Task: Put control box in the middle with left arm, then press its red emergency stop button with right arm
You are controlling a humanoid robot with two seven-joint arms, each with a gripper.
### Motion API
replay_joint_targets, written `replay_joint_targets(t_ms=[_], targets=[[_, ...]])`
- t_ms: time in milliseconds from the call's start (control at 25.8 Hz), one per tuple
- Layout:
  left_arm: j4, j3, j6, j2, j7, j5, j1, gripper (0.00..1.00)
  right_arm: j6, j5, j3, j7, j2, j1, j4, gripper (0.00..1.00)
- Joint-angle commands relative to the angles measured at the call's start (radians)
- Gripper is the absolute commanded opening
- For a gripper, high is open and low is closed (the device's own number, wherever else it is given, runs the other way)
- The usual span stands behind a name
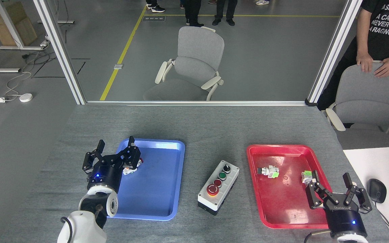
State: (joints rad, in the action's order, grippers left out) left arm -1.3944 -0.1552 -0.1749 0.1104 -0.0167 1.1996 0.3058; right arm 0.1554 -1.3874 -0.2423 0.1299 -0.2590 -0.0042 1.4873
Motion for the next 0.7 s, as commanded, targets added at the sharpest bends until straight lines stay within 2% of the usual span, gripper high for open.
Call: replay_joint_targets(t_ms=[0, 348, 658], targets=[[0.000, 0.002, 0.000, 0.000, 0.000, 0.000, -0.001, 0.99, 0.004, 0.001, 0.000, 0.000, 0.000, 0.001, 0.011, 0.98], [-0.002, 0.002, 0.000, 0.000, -0.002, -0.002, 0.001, 0.99, 0.007, 0.005, 0.029, -0.001, -0.020, -0.002, -0.038, 0.98], [-0.002, 0.006, 0.000, -0.001, -0.002, -0.005, -0.004, 0.99, -0.030, 0.011, 0.149, -0.001, -0.059, -0.068, -0.110, 0.98]])
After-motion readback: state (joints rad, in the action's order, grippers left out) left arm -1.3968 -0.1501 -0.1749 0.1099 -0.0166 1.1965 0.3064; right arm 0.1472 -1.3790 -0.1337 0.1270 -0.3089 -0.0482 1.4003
